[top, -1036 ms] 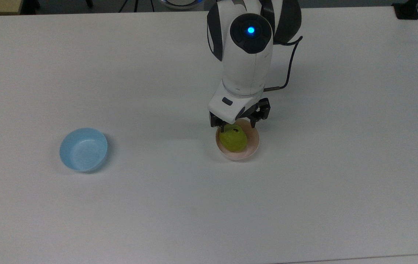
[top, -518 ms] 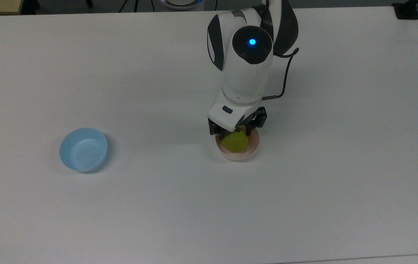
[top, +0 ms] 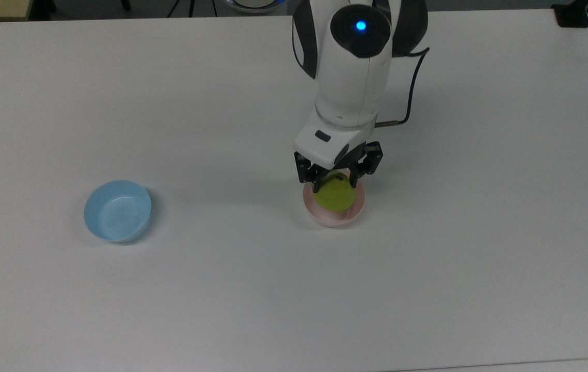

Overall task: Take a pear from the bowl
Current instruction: 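Close the gripper around the green pear, then lift the pear out of the pink bowl and carry it toward the blue bowl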

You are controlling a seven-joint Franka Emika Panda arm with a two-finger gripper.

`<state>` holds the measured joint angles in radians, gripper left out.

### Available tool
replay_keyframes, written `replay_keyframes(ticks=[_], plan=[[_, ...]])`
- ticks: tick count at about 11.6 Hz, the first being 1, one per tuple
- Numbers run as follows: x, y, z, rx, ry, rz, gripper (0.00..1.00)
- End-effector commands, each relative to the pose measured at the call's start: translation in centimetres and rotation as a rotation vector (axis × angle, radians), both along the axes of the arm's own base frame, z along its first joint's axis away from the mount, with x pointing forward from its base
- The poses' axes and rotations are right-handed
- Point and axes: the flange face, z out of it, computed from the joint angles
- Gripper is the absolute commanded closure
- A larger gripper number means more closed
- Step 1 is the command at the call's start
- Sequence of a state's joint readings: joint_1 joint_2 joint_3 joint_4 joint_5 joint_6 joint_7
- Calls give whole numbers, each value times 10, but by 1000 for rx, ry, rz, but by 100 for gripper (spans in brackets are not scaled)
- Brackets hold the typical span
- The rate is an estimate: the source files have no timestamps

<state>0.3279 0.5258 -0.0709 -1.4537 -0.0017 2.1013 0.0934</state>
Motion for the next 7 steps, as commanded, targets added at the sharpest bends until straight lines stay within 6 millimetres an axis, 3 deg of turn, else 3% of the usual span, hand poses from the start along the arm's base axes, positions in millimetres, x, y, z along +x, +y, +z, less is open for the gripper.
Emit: replay_keyframes(ticks=[1, 3, 7], plan=[[-21, -9, 75, 40, -36, -50, 59], [-20, -35, 93, 45, -51, -85, 59], [-4, -139, 99, 29, -70, -182, 59]])
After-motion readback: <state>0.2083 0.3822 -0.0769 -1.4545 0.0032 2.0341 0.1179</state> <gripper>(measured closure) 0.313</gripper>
